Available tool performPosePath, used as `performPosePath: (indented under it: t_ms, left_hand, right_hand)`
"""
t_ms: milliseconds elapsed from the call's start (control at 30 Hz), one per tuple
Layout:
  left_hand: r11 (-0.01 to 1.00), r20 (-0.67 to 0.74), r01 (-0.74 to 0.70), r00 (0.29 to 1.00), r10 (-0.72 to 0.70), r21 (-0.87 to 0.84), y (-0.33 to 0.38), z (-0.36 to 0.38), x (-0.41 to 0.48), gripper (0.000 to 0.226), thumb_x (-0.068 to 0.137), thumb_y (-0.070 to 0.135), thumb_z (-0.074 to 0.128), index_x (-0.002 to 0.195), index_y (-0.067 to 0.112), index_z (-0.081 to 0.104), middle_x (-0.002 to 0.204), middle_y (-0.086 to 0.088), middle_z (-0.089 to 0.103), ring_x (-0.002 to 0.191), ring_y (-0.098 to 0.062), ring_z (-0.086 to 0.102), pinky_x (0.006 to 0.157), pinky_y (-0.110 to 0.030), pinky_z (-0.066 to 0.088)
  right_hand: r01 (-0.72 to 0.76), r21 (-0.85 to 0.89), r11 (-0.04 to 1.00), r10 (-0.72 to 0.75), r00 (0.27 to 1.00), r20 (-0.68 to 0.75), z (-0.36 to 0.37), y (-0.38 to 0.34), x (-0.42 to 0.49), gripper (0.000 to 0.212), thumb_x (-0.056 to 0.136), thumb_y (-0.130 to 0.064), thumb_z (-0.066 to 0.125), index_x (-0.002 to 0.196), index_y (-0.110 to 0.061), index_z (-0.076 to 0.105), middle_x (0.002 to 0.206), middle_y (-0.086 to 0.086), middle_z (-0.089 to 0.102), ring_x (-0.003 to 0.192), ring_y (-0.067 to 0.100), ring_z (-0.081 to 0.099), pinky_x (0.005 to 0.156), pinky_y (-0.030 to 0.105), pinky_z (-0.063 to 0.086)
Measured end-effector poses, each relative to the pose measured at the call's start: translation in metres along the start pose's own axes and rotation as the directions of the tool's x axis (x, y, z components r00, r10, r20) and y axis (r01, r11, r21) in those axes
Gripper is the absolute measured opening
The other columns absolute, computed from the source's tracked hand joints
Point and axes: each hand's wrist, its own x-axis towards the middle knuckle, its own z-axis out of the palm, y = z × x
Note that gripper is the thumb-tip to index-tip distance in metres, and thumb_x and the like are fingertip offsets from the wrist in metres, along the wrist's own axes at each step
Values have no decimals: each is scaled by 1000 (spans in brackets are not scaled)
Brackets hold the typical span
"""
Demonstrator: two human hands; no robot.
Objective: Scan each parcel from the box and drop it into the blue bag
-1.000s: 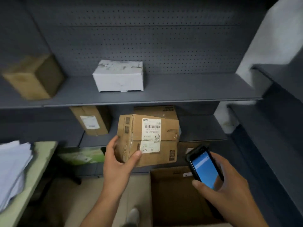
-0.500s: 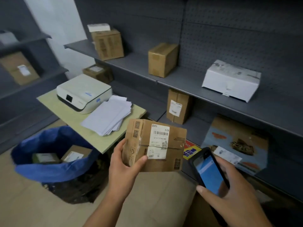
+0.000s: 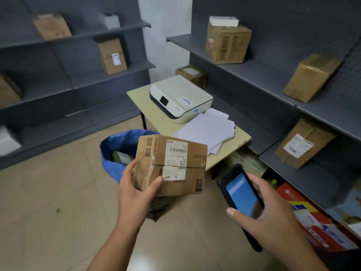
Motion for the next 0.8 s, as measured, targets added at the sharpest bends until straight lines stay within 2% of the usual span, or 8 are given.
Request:
performPosePath:
  t_ms: [67,133,267,367,433,567,667,800]
  left_hand:
    - [1000,-40,17,999,-17,-1,-7,-32,18,89,62,67,83,141,56,42,140,20,55,131,-7,52,104,-48,52]
    - [999,-94,40,995,-41,-9,-15,-61,33,87,61,68,83,138,59,42,139,20,56,130,-8,54,104,-48,53]
    - [996,-196,83,977,-90,-42,-34,-106,54,78,60,68,83,127,70,44,131,30,59,123,2,57,103,-41,53]
    - [993,-251,95,962,-109,-68,-49,-126,66,73,62,65,82,124,71,45,125,38,59,119,8,58,102,-37,52]
    - [990,-271,110,954,-131,-91,-58,-134,72,73,63,62,83,124,70,45,126,36,60,119,8,58,101,-35,51]
    - [986,-284,144,945,-162,-83,-66,-142,91,78,61,53,87,124,71,45,130,29,61,121,6,59,97,-30,54]
    - [984,-290,164,940,-179,-75,-65,-144,123,80,62,51,89,126,67,45,133,22,61,121,4,59,100,-36,56]
    - [979,-300,199,933,-200,-36,-61,-137,171,94,60,57,88,142,48,43,137,13,58,119,1,60,102,-44,56]
  right_hand:
    - [45,-9,999,-45,999,17,27,-24,15,80,56,-70,76,121,-68,30,114,-52,36,107,-23,38,73,10,37]
    - [81,-16,997,-80,996,47,52,-47,29,76,58,-65,79,114,-71,28,111,-57,32,103,-32,31,66,6,34]
    - [125,-6,992,-124,987,100,93,-81,55,75,59,-61,82,114,-71,31,112,-52,38,102,-30,37,62,4,37]
    - [158,46,986,-162,981,111,117,-91,76,78,60,-56,82,125,-60,38,115,-40,49,104,-20,46,70,10,41]
    - [156,68,985,-164,979,118,131,-95,93,82,60,-54,83,130,-53,41,115,-34,53,102,-15,50,73,13,43]
    - [199,88,976,-210,967,142,154,-103,130,80,58,-57,82,128,-55,42,111,-35,53,98,-14,52,68,14,44]
    - [228,109,968,-241,962,130,170,-108,162,81,61,-57,81,131,-50,41,110,-35,53,99,-15,51,67,14,44]
    - [200,171,965,-226,963,148,190,-114,213,76,64,-49,83,127,-51,41,108,-33,53,99,-13,52,60,10,45]
